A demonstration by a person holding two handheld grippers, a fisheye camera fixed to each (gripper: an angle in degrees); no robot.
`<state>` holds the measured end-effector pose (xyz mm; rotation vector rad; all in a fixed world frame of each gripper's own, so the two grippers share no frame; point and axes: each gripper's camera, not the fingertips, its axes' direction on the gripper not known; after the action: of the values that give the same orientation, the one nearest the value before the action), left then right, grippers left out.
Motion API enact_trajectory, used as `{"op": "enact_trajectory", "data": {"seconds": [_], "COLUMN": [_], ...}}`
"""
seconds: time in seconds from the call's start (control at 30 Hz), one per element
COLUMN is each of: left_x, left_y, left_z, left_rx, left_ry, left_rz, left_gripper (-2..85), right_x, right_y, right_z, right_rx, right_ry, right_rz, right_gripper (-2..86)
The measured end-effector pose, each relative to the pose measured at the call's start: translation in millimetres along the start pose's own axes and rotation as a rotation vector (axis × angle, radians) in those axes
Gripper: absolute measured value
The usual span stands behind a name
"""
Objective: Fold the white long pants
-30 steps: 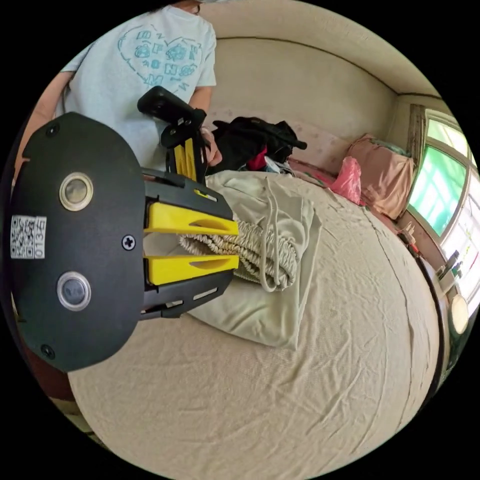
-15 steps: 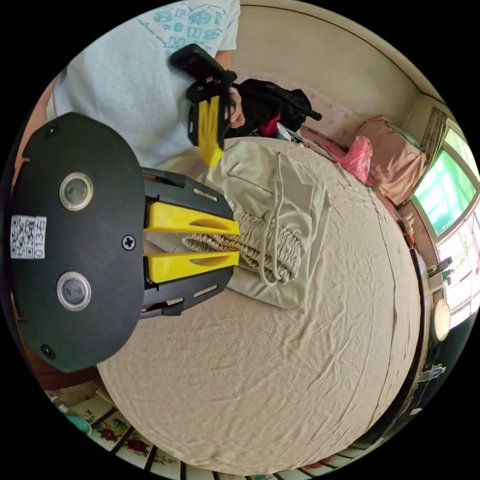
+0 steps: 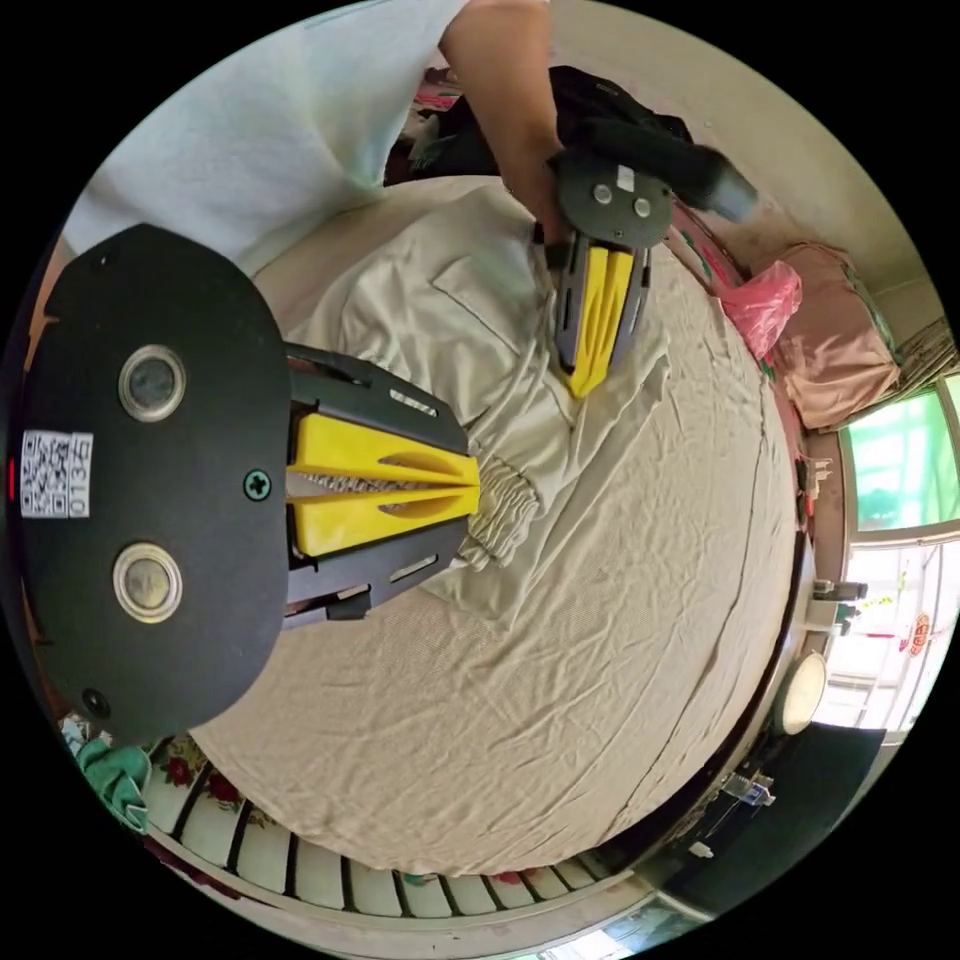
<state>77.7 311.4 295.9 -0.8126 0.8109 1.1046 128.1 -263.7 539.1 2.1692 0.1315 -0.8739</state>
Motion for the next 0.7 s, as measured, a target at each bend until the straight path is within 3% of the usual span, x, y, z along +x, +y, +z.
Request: {"op": "enact_trajectory", "data": {"seconds": [0.17,0.3,0.4,0.47,0.63,0.7], "left_x": [-34.0,-58.8,-93.5,-125.7,-174.4,-178.3], "left_y": [15.4,20.5,17.9,24.8,42.6,48.2], "left_z": [-46.2,-30.2,5.1,22.0,31.8,13.7], "left_rx": [0.226,0.159,0.031,0.013,0.049,0.132], "left_ry": [0.013,-0.138,-0.102,0.002,0.156,0.114], "left_rz": [-0.114,-0.133,-0.163,-0.216,-0.346,-0.349], "left_gripper": [-0.2,-0.2,-0.3,-0.3,-0.3,-0.3], "right_x": [-26.0,-54.5,-63.3,-56.6,-44.6,-45.5], "right_y": [-2.7,-5.6,-14.7,-9.3,-10.2,-12.6], "right_z": [-31.7,-50.4,-23.4,-7.8,-24.8,-49.1], "right_rx": [-0.001,0.124,0.034,-0.014,-0.042,-0.011], "right_ry": [0.090,0.083,0.217,0.199,0.151,0.174], "right_rz": [-0.001,-0.015,-0.026,-0.043,-0.013,0.015], "right_gripper": [0.0,0.0,0.0,0.0,-0.1,-0.1]}}
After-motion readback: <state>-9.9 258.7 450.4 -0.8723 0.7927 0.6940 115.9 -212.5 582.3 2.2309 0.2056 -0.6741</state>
